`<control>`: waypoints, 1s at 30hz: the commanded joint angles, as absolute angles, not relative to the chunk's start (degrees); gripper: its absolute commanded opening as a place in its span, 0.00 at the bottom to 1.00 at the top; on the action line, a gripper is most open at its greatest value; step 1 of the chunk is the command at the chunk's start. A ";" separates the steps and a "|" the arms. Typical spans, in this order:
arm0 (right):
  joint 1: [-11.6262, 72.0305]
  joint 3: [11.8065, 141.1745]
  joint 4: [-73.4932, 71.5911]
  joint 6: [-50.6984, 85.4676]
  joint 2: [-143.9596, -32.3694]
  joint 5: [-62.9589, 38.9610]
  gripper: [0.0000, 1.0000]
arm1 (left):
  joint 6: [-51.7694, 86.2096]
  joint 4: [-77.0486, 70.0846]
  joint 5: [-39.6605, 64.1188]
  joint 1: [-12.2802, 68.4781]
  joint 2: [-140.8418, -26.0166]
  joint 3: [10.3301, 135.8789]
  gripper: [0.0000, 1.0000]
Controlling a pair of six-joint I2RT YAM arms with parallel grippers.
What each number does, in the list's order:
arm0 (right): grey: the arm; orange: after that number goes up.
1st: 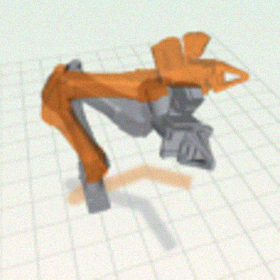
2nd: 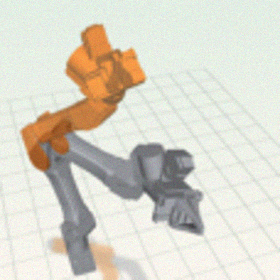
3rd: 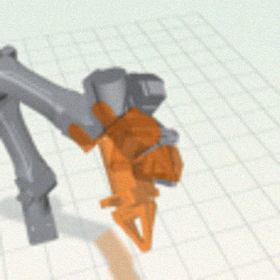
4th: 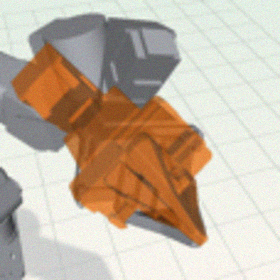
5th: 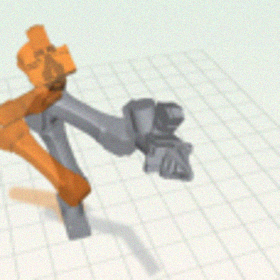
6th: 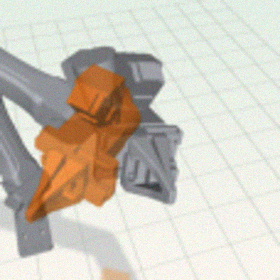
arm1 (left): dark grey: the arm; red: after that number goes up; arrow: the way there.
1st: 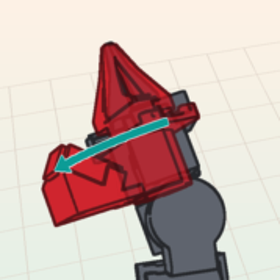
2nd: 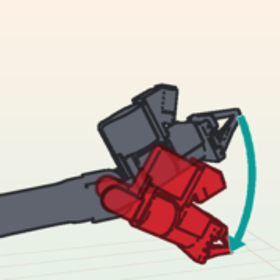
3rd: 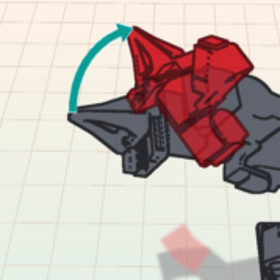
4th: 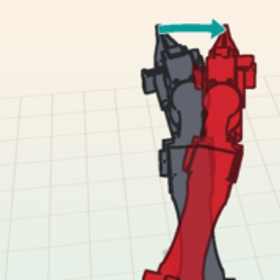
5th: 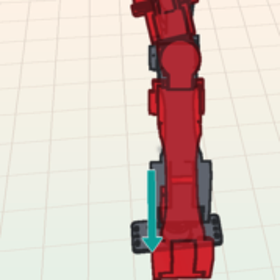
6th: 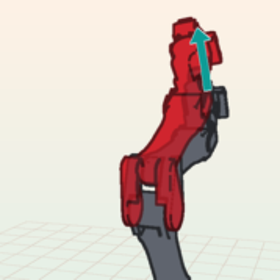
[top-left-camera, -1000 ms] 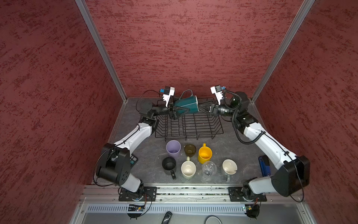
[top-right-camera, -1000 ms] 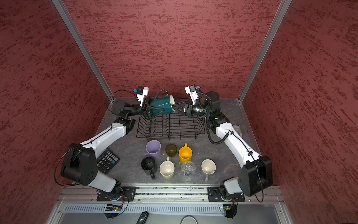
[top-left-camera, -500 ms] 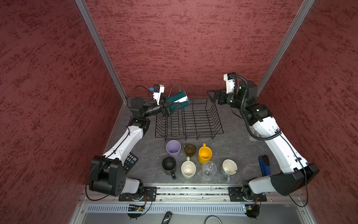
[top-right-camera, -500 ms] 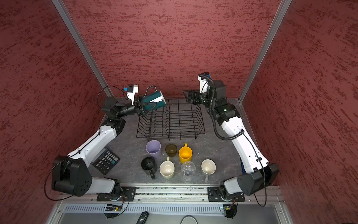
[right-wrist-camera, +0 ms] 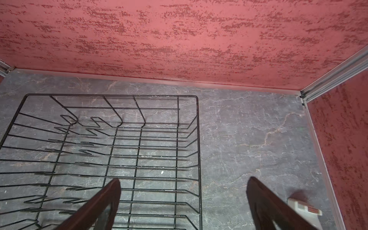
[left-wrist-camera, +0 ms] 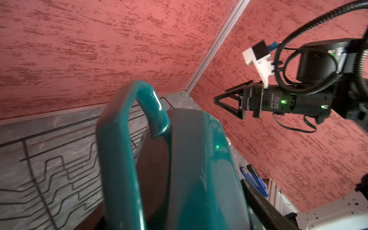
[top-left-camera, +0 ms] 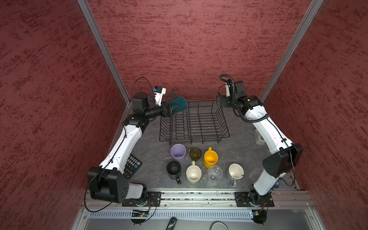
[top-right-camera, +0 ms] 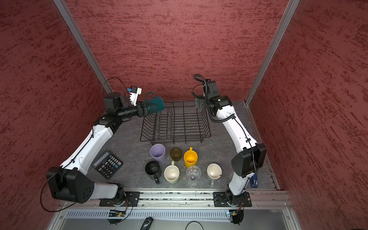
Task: Load cups into a dish rack
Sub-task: Place the cup upside down at the dish rack.
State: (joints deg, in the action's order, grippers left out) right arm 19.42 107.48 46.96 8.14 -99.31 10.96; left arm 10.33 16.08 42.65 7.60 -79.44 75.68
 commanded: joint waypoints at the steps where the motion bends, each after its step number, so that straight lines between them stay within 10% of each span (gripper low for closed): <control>1: 18.54 106.44 46.75 8.90 -97.06 9.25 0.99 | 6.33 25.52 38.71 7.22 -81.22 81.17 0.00; 30: 9.76 89.77 34.68 15.10 -88.26 -8.41 0.99 | 3.55 59.70 10.21 13.50 -110.90 116.31 0.00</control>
